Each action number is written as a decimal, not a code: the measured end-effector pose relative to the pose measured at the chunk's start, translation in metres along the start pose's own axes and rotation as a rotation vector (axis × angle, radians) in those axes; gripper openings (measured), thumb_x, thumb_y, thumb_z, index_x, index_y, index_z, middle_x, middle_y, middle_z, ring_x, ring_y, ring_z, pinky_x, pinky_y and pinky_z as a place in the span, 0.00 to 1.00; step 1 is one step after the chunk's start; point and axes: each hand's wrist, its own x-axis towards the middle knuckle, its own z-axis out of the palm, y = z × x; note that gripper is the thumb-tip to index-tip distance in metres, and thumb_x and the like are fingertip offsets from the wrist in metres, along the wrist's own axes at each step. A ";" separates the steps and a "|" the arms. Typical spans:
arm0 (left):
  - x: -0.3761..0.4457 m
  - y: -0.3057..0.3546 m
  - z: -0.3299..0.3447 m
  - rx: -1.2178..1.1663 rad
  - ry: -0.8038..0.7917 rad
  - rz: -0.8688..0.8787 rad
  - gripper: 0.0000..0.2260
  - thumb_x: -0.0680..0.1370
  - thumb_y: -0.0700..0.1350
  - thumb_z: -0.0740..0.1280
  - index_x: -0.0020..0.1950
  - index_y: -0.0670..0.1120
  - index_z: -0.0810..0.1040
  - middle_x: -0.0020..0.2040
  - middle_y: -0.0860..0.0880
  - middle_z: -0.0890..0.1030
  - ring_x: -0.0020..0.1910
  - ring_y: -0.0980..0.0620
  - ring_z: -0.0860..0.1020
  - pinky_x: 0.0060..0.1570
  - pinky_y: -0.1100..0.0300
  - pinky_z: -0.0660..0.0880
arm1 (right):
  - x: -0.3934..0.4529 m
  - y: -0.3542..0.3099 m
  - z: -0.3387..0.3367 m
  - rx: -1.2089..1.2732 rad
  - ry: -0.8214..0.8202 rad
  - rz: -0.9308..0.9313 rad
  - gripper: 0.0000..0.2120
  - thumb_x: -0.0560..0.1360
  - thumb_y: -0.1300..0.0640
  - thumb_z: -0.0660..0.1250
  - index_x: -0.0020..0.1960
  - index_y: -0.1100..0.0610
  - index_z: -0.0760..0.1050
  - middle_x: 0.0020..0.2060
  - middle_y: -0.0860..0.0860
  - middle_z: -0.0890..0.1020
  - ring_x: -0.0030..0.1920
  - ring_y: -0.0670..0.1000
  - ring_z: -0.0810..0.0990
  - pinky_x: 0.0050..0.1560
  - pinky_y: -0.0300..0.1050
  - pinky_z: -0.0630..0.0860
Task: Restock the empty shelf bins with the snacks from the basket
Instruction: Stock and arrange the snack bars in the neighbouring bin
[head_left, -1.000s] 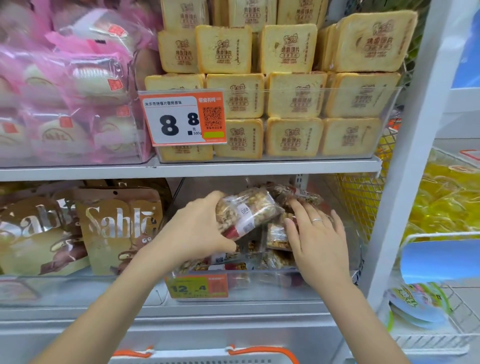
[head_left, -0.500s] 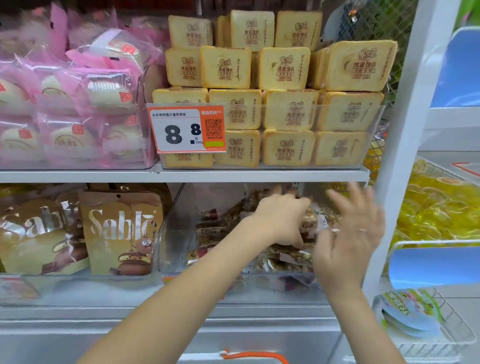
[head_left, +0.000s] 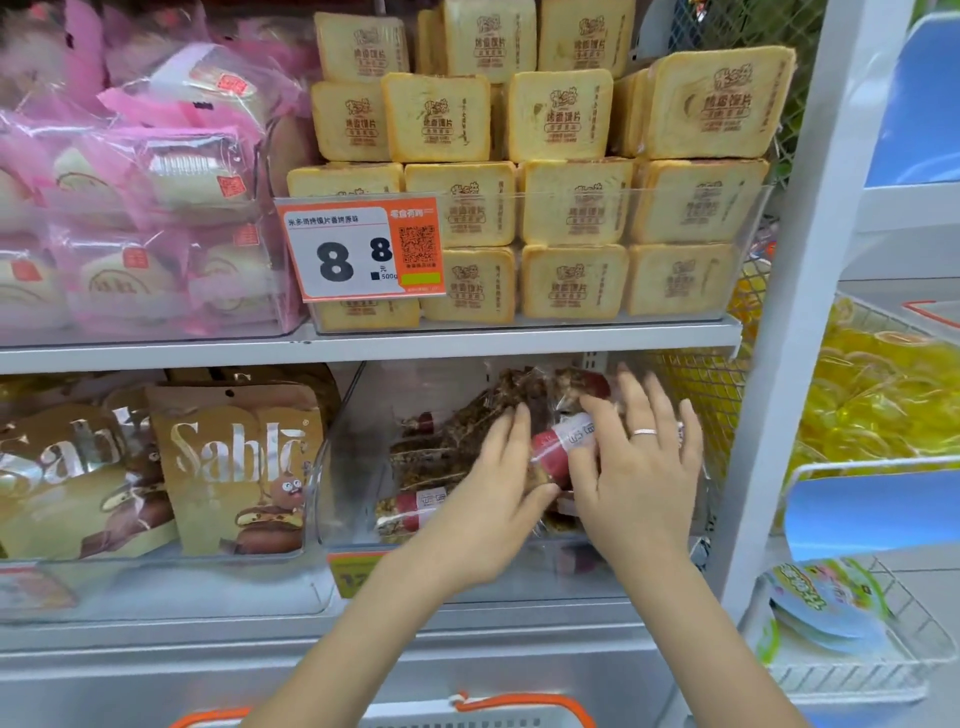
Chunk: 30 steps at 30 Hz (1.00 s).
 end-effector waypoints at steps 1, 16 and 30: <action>0.003 0.005 0.004 -0.034 -0.002 0.024 0.33 0.82 0.49 0.56 0.77 0.49 0.35 0.77 0.54 0.35 0.76 0.58 0.42 0.67 0.70 0.45 | 0.001 -0.002 -0.001 0.010 -0.004 0.000 0.19 0.72 0.50 0.56 0.58 0.56 0.78 0.66 0.56 0.75 0.68 0.61 0.69 0.69 0.59 0.59; 0.087 -0.107 -0.061 0.186 0.073 -0.381 0.20 0.80 0.34 0.56 0.71 0.45 0.68 0.71 0.45 0.68 0.66 0.45 0.71 0.60 0.58 0.70 | 0.007 -0.005 0.005 -0.015 -0.085 0.054 0.19 0.75 0.44 0.56 0.60 0.47 0.77 0.58 0.53 0.79 0.64 0.65 0.67 0.62 0.64 0.63; 0.175 -0.178 -0.059 0.450 -0.424 -0.531 0.27 0.75 0.45 0.70 0.72 0.42 0.67 0.70 0.44 0.69 0.66 0.44 0.69 0.65 0.53 0.68 | 0.018 0.005 0.011 0.079 -0.106 0.038 0.21 0.74 0.44 0.54 0.62 0.47 0.76 0.59 0.54 0.78 0.65 0.63 0.66 0.60 0.61 0.63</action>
